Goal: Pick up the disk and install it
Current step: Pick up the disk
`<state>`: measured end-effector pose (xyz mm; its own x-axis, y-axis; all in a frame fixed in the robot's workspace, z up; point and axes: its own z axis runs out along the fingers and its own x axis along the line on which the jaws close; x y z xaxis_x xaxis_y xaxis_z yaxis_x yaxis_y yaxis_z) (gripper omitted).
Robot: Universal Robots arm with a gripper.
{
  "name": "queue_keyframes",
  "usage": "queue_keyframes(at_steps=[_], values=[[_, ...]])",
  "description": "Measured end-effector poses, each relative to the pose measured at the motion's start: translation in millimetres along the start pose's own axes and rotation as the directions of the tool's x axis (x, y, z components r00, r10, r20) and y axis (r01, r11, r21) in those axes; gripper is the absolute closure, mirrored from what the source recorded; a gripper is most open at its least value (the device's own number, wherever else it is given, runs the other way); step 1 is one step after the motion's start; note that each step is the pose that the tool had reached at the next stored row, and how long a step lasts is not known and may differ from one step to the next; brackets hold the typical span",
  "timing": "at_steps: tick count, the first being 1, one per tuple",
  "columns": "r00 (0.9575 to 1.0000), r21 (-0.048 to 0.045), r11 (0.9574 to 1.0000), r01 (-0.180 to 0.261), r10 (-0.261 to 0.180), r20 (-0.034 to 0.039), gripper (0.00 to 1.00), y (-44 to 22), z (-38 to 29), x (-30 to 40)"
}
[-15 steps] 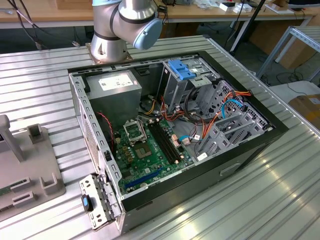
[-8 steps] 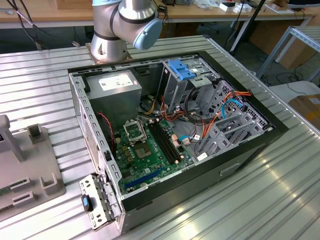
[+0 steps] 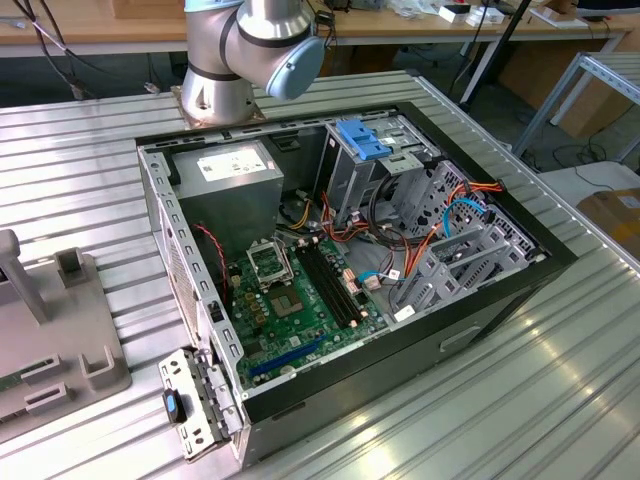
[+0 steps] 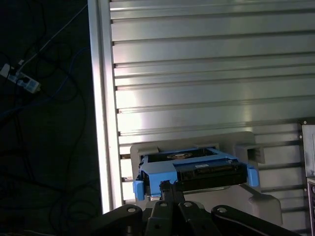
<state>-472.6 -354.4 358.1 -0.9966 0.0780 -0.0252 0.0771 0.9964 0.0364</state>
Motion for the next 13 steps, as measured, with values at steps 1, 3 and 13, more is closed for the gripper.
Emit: queue_keyframes(at_steps=[1, 3, 13], values=[[1.0, 0.0, 1.0, 0.0, 0.0, 0.0, 0.89, 0.0, 0.0, 0.0], [0.9999, -0.0001, 0.9999, 0.014, -0.014, -0.0004, 0.89, 0.0, 0.1, 0.0], [0.9667, 0.0138, 0.9666, 0.256, -0.256, -0.0102, 0.89, 0.1, 0.8, 0.0]])
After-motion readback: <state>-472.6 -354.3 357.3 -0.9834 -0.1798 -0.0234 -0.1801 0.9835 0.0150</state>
